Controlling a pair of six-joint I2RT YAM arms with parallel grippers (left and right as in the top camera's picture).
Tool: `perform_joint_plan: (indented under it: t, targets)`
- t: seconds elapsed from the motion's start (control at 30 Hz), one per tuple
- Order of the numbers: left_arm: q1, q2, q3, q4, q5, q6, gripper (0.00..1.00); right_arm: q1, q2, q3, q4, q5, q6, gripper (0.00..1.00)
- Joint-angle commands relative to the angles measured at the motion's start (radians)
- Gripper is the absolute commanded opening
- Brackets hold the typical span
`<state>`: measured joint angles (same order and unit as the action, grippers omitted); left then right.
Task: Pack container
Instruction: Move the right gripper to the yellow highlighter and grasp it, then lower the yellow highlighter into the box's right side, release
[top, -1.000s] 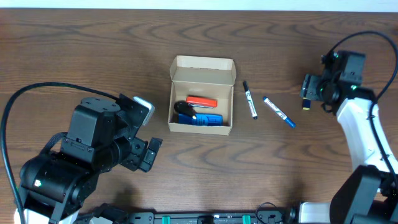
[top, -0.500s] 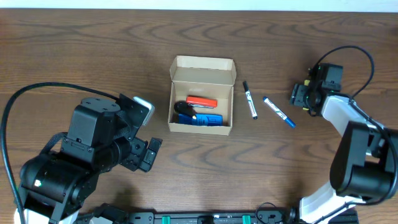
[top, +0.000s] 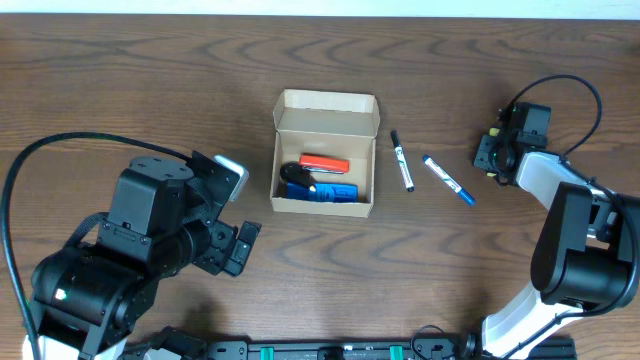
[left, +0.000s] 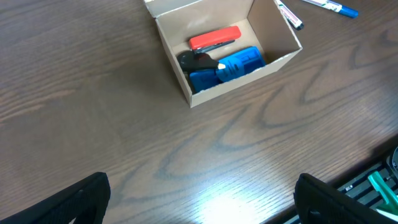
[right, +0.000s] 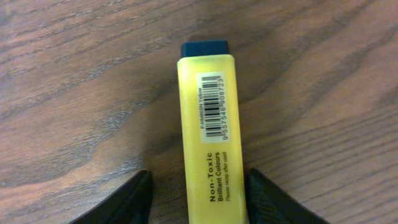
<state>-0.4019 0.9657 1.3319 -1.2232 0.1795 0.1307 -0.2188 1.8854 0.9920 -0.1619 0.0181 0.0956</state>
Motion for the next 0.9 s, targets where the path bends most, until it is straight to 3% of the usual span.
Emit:
perform_joint_plan:
  t: [0.0,0.07,0.27,0.57,0.87]
  targets:
    - [0.003,-0.004,0.006,0.0,-0.005,-0.004,0.95,-0.01,0.047,-0.014,-0.017,-0.003,0.006,0.36]
    - [0.003,-0.004,0.006,0.0,-0.005,-0.004,0.95,-0.01,0.044,-0.012,-0.02,-0.032,0.006,0.27]
    - [0.003,-0.004,0.006,0.0,-0.005,-0.004,0.95,-0.008,-0.016,0.037,-0.112,-0.087,0.057,0.18]
    - [0.003,-0.004,0.006,0.0,-0.005,-0.004,0.95,0.061,-0.295,0.167,-0.355,-0.098,0.056,0.17]
    - [0.003,-0.004,0.006,0.0,-0.005,-0.004,0.95,0.319,-0.615,0.206,-0.467,-0.097,0.123,0.18]
